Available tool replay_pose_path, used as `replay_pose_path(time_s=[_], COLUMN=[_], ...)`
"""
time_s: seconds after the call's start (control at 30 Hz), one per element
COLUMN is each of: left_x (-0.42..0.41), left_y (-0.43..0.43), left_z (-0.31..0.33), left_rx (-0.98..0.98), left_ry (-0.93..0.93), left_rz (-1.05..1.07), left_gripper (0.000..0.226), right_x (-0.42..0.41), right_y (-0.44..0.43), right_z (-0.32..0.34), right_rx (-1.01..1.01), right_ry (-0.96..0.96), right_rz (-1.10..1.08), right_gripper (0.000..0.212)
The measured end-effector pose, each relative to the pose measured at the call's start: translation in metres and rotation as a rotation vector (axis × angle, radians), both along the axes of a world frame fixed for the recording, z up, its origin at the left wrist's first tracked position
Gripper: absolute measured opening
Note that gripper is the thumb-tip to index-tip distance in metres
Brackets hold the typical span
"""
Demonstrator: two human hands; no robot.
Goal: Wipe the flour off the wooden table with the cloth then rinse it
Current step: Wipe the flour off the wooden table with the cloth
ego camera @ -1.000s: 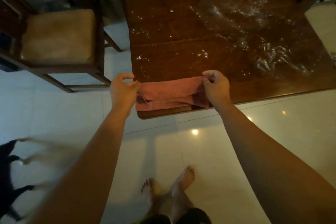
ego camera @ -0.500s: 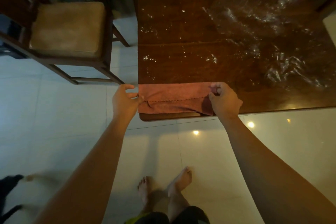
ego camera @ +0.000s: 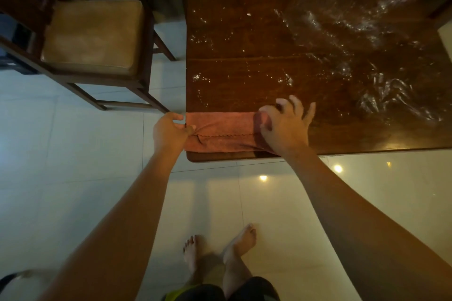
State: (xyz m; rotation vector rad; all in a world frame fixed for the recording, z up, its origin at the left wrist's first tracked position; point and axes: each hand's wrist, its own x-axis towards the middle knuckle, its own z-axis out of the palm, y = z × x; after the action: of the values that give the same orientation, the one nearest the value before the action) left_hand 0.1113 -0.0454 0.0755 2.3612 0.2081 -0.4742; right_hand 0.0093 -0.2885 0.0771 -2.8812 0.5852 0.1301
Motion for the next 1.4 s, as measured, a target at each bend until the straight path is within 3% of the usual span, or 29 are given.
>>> replay_pose_path(time_s=[0.1,0.2,0.5,0.63,0.83,0.97,1.03,1.1,1.27,1.4], left_x=[-0.005,-0.008,-0.008,-0.013,-0.031,-0.048,-0.06,-0.07,-0.082,-0.078], left_y=[0.0,-0.002,-0.019,-0.037,-0.081,-0.119,-0.138,-0.155,-0.176,-0.165], left_z=[0.001,0.003,0.022,0.04,0.059,0.055,0.052,0.047,0.036,0.034], left_rx=[-0.02,-0.016,0.303,-0.033,-0.273,-0.358,-0.365,-0.377,-0.369,-0.109], left_ry=[0.004,0.012,0.134,0.003,-0.182,-0.143,-0.09,-0.024,0.085,-0.042], left_rz=[0.022,-0.012,-0.23,-0.262,-0.313,-0.337,-0.375,-0.417,-0.487,-0.525], left_gripper=[0.037,0.011,0.024,0.014,0.023,0.029,0.028,0.029,0.04,0.034], right_x=[-0.004,-0.012,-0.021,-0.022,-0.031,-0.037,-0.038,-0.04,-0.047,-0.044], right_y=[0.028,0.049,0.049,0.04,0.02,0.003,-0.011,-0.026,-0.055,-0.063], right_z=[-0.002,-0.017,-0.033,-0.031,-0.01,0.018,0.027,0.025,0.007,0.009], right_rx=[0.219,0.237,0.299,0.435,0.68,1.261,1.421,1.409,1.115,0.863], right_ry=[-0.038,0.026,-0.037,-0.12,-0.319,-0.478,-0.48,-0.453,-0.322,-0.243], right_rz=[0.172,0.258,0.225,0.167,-0.026,-0.313,-0.447,-0.501,-0.466,-0.359], right_gripper=[0.038,0.046,0.046,0.039,0.043,0.032,0.029,0.03,0.046,0.053])
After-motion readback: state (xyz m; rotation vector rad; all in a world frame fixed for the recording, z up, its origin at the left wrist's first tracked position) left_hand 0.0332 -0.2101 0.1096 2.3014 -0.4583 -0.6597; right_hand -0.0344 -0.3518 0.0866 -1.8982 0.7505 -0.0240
